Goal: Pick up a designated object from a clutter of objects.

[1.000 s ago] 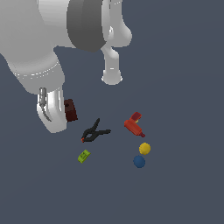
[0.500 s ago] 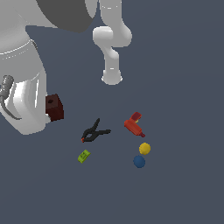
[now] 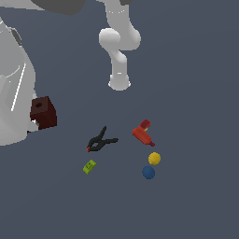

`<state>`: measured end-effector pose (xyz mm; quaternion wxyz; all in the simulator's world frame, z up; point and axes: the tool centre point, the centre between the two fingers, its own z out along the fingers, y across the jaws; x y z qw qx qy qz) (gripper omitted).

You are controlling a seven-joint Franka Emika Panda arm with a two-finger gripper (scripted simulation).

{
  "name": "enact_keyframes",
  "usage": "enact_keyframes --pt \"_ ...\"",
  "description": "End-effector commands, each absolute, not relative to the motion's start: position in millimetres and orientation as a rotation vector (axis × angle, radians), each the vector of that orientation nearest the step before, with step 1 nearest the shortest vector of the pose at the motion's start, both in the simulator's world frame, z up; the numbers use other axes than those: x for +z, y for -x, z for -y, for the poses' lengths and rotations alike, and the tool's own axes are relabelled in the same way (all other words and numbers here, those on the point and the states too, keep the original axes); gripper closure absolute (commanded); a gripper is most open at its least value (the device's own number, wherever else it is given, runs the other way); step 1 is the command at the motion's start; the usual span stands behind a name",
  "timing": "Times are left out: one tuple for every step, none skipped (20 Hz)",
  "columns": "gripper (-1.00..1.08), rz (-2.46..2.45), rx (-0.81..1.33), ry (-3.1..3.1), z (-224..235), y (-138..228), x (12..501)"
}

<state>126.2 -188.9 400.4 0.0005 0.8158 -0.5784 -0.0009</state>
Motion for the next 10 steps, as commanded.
enact_keyframes --pt "1.08 1.817 0.000 -2.563 190.7 -129.1 405.9" --pt "1.08 1.817 0.000 -2.563 191.2 -129.9 407.1" --pt "1.08 1.817 0.000 -2.563 192.0 -130.5 408.1" --pt "1.08 1.817 0.000 -2.563 192.4 -131.2 409.0" --pt "1.08 1.817 0.000 -2.563 192.8 -131.7 409.7" --pt "1.08 1.817 0.000 -2.563 193.0 -132.1 410.3" --pt "1.08 1.817 0.000 -2.563 193.2 -132.4 410.8" --pt "1.08 1.817 0.000 -2.563 193.4 -132.7 411.1" --pt "1.08 1.817 0.000 -2.563 193.5 -132.8 411.3" --pt "1.08 1.817 0.000 -2.563 193.5 -132.9 411.3"
